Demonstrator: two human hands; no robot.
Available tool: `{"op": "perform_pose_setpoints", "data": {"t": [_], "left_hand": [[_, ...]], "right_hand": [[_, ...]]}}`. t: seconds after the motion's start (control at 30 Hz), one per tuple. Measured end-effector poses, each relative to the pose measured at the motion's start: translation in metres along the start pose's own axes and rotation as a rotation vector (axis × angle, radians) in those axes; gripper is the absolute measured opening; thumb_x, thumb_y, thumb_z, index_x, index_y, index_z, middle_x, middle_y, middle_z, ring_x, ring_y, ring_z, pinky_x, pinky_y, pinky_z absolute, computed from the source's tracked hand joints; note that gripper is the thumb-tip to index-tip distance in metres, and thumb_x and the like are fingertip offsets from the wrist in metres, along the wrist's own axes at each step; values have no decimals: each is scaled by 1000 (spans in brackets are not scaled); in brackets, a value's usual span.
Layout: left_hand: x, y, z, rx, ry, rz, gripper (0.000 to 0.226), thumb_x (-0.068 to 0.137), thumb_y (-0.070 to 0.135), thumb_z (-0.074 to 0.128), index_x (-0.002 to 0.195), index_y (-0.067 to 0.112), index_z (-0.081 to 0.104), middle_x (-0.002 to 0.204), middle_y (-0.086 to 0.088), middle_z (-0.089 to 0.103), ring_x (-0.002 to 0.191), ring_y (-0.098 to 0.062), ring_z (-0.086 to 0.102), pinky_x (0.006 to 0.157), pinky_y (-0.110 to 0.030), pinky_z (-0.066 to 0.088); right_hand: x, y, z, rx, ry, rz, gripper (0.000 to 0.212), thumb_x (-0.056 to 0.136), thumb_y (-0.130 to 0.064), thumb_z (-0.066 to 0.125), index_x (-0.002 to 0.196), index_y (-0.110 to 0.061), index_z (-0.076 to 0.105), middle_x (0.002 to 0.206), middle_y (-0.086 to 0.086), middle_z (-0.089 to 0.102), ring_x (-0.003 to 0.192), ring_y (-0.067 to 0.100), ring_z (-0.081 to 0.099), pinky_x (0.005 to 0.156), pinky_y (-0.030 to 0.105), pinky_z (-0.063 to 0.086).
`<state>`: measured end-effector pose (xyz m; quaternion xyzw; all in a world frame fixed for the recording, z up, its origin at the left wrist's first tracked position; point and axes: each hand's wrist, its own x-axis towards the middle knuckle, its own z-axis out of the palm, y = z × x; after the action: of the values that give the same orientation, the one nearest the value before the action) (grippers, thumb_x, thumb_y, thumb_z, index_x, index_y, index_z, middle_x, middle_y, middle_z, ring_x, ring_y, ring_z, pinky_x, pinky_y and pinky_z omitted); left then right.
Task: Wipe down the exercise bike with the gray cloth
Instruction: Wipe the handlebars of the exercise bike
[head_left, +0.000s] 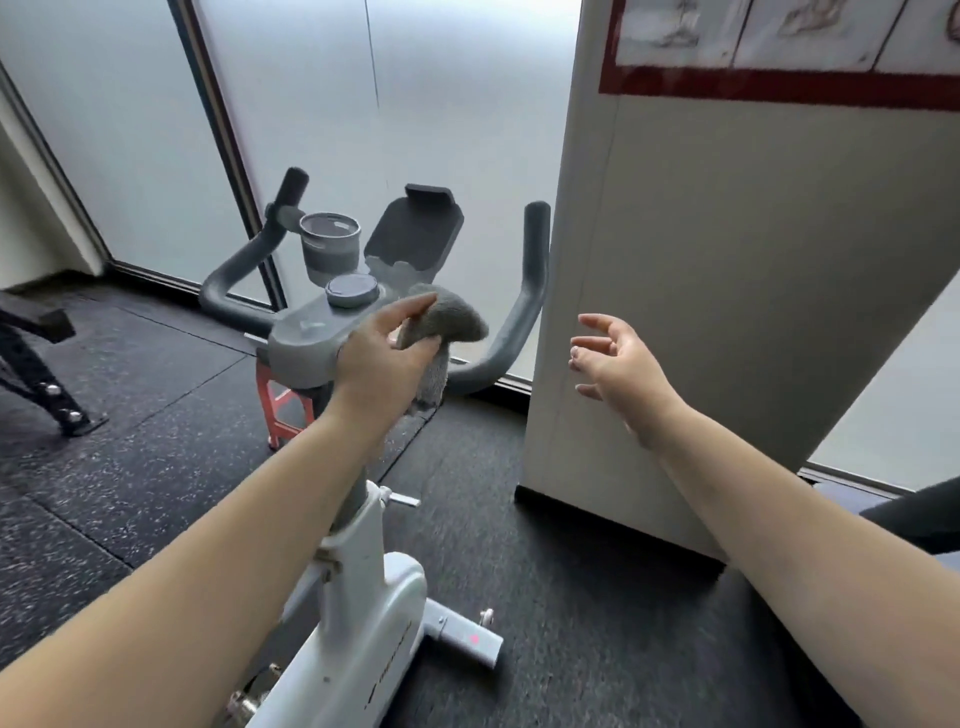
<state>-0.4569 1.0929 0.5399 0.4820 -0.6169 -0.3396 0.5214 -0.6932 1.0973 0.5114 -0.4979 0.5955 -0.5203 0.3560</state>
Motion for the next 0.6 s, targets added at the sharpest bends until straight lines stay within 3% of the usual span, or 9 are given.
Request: {"op": "perform_pose_setpoints", "data": {"t": [0.13, 0.23, 0.37, 0.43, 0.5, 0.6], "left_hand": [[60, -11, 29, 89, -99, 75, 40, 75, 13, 69, 108, 37, 67, 107, -11, 68, 88, -17, 64, 93, -42, 51], [98, -10, 57, 120, -127, 147, 41, 74, 14, 68, 106, 39, 67, 111, 0, 65, 97, -17, 62, 97, -39, 48], [122, -9, 83, 248, -246, 260, 34, 80, 17, 69, 111, 29, 67, 115, 4, 61, 105, -9, 56, 99, -24, 41], [122, -15, 88, 221, -321, 233, 20, 84, 27, 66, 104, 27, 71, 102, 6, 68, 94, -9, 63, 87, -23, 48], [125, -21, 91, 147, -298, 162, 13, 86, 29, 63, 96, 27, 72, 92, 6, 71, 84, -12, 66, 78, -26, 54], [131, -21, 96, 100, -245, 101, 26, 81, 29, 69, 106, 33, 65, 104, 9, 67, 94, -14, 65, 84, -30, 53]], "right_hand": [[47, -6, 11, -11, -3, -12, 40, 92, -22, 54, 130, -32, 44, 120, 1, 57, 112, 20, 59, 86, 39, 55], [73, -9, 14, -31, -12, -26, 44, 92, -23, 54, 134, -34, 42, 123, 2, 55, 112, 18, 58, 88, 40, 55], [96, -11, 13, -22, -8, -25, 42, 93, -25, 53, 133, -34, 42, 125, 2, 56, 109, 18, 61, 89, 41, 55], [105, -11, 13, -18, -15, -12, 40, 95, -22, 50, 133, -33, 43, 124, 1, 58, 107, 17, 63, 90, 42, 54], [114, -12, 12, -4, -20, -15, 37, 97, -21, 47, 132, -33, 44, 124, 1, 58, 105, 15, 62, 90, 40, 54], [125, -18, 15, 37, -31, -36, 35, 99, -22, 43, 133, -30, 45, 117, -1, 60, 91, 8, 62, 80, 30, 55]]}}
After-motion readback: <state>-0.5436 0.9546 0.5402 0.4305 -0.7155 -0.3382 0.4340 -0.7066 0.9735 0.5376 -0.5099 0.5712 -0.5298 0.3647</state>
